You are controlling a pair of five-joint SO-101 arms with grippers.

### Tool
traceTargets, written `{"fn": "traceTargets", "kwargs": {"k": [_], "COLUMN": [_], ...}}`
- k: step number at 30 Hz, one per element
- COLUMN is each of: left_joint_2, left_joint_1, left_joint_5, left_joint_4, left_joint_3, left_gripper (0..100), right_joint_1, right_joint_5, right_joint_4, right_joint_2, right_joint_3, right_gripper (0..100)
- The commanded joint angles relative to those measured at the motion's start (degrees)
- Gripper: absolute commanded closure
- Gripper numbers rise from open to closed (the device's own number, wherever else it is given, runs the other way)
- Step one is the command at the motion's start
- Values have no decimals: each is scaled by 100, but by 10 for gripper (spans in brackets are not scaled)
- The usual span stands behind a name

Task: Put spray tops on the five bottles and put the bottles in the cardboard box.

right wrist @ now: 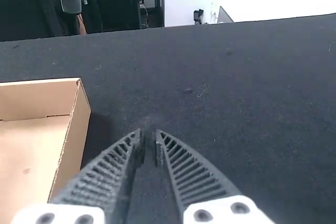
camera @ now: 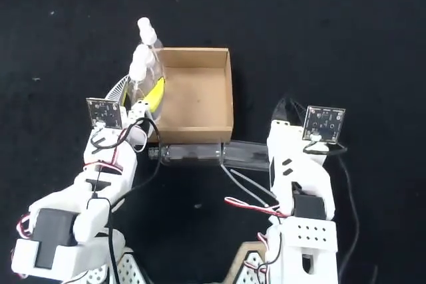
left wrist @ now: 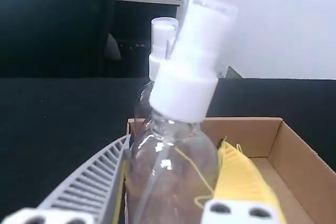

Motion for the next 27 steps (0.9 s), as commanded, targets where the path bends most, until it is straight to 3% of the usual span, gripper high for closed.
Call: {"fn": "traceTargets", "kwargs": {"k": [1,9,27], "left_joint_2": [-70,-9,-9], "left_joint_1": [-75,-66,-75], "left_joint_5": [-105,-53,-53], "left_joint_4": [-273,-607,-598], "left_joint_3": [-57,224,312], "left_gripper": [970,841,858], "right_joint_1": [88,88,88], "right_joint_5": [-53,-53,-44], "right_joint_4": [-158,-158,-158], "right_joint_2": [-101,-101,-101], "right_joint_3": [-31,-31,-31], "right_gripper": [976,976,976]}}
